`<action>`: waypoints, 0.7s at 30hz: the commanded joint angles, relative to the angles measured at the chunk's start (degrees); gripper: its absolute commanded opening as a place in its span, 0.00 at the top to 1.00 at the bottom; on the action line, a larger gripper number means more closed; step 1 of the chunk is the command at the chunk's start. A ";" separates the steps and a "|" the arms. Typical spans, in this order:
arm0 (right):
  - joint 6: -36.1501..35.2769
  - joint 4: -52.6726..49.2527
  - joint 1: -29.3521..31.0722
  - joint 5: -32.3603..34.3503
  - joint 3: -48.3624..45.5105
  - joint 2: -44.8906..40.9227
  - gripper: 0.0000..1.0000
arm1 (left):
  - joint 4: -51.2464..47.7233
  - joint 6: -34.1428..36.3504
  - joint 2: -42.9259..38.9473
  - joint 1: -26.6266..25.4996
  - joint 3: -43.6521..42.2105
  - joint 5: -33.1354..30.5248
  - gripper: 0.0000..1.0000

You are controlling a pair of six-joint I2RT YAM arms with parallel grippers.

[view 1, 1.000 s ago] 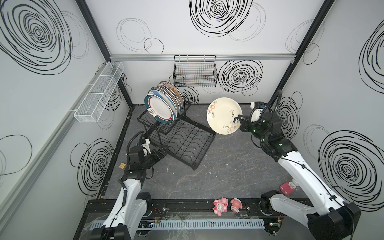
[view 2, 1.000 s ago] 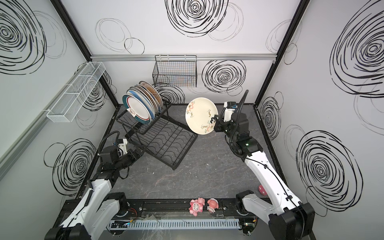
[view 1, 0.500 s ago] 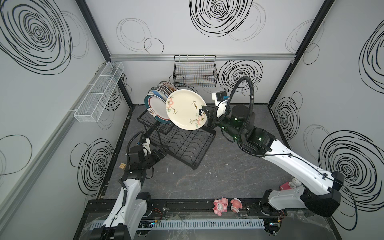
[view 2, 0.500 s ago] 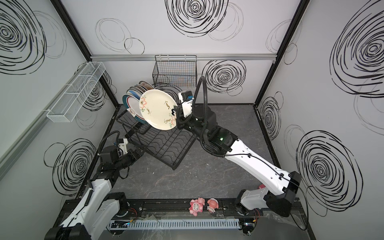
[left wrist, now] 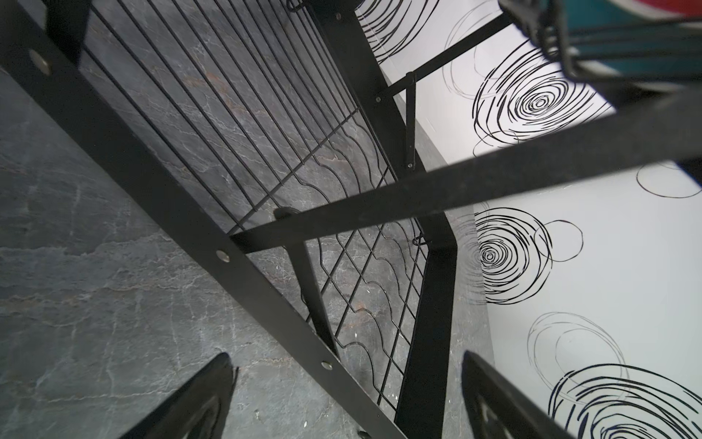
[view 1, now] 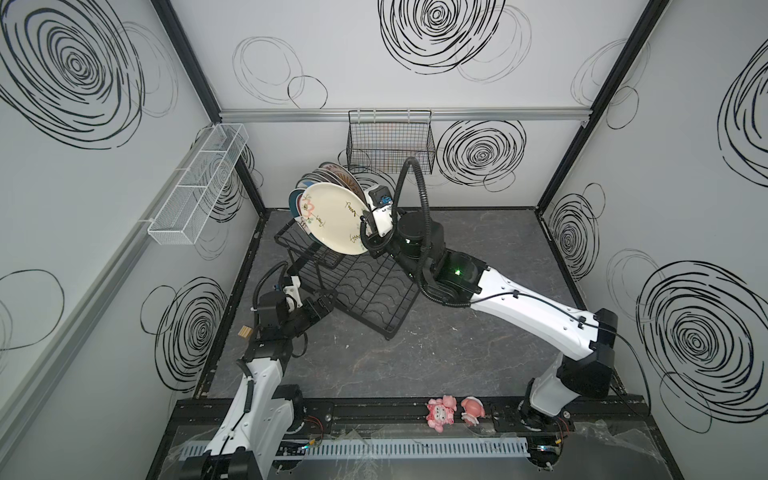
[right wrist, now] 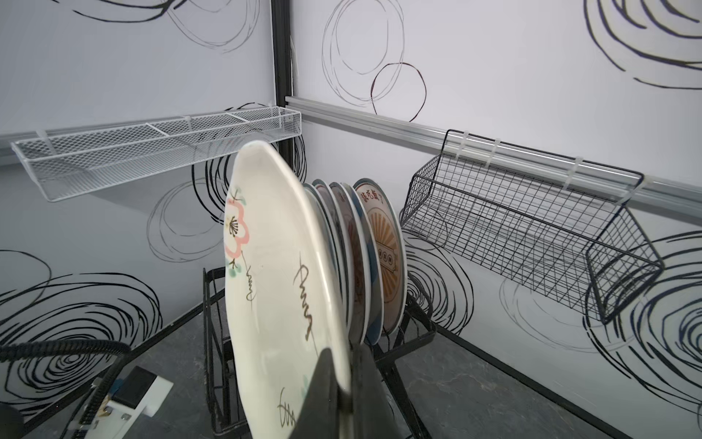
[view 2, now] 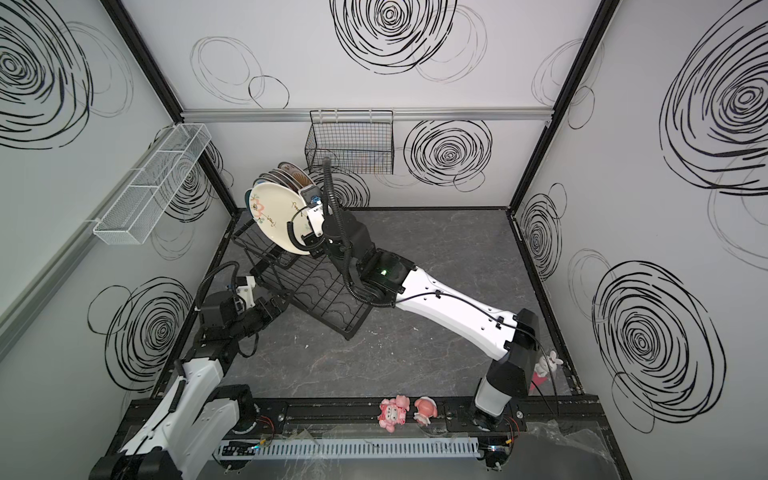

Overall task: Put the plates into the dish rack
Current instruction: 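Lower the floral plate into the rack slot beside the green-rimmed plate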

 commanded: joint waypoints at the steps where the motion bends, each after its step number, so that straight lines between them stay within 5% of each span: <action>1: -2.46 10.24 0.82 5.00 4.52 -0.29 1.00 | 1.84 0.91 -0.81 -0.06 1.28 1.05 0.04; 21: -13.36 17.55 3.58 14.47 8.88 8.73 1.00 | 2.41 1.08 -0.65 -0.06 1.31 1.42 0.04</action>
